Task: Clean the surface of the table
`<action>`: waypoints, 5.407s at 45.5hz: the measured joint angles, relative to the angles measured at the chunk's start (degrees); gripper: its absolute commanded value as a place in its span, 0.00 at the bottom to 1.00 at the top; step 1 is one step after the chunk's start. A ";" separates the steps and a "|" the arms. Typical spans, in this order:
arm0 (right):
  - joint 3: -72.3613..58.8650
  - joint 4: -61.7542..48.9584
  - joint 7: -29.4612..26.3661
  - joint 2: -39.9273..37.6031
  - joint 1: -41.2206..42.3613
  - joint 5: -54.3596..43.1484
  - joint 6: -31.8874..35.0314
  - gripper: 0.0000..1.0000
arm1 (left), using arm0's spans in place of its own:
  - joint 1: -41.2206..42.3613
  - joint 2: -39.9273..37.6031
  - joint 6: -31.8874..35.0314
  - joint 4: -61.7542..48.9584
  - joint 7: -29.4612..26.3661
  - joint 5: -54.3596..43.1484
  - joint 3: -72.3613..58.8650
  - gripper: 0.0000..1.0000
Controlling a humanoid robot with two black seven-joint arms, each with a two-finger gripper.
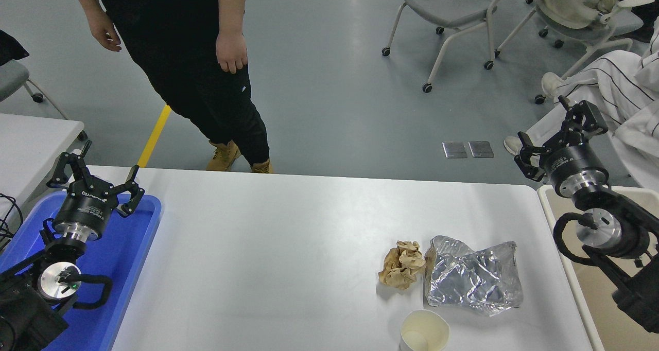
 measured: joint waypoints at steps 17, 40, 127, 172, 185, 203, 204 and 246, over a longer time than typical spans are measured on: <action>0.07 0.02 0.00 0.12 -0.06 0.00 0.00 1.00 | 0.00 -0.03 0.00 0.01 0.01 0.00 -0.05 1.00; -0.50 0.02 -0.01 0.06 0.27 0.00 -0.04 1.00 | 0.00 0.00 0.00 0.01 0.03 0.00 -0.01 1.00; -22.00 1.87 -0.11 -11.55 8.49 -14.75 8.61 1.00 | 0.00 0.00 0.00 -0.03 0.03 0.00 -0.10 1.00; -45.68 28.63 -0.52 -30.11 11.22 -64.36 9.48 1.00 | 0.00 0.00 -0.01 -0.03 0.03 0.00 -0.10 1.00; -50.80 30.37 -0.55 -30.46 11.44 -70.70 9.82 1.00 | 0.00 0.00 -0.08 -0.05 0.03 0.00 -0.09 1.00; -55.90 31.08 -2.13 -28.31 10.66 -73.45 9.99 1.00 | 0.00 0.00 -0.09 -0.05 0.03 0.00 -0.09 1.00; -55.99 31.08 -2.38 -28.11 10.61 -73.45 9.99 1.00 | 0.00 0.00 -0.09 -0.05 0.03 0.00 -0.09 1.00; -56.17 30.16 -13.71 -22.42 8.99 -64.78 11.37 1.00 | 0.00 0.00 -0.08 -0.02 0.03 0.00 -0.09 1.00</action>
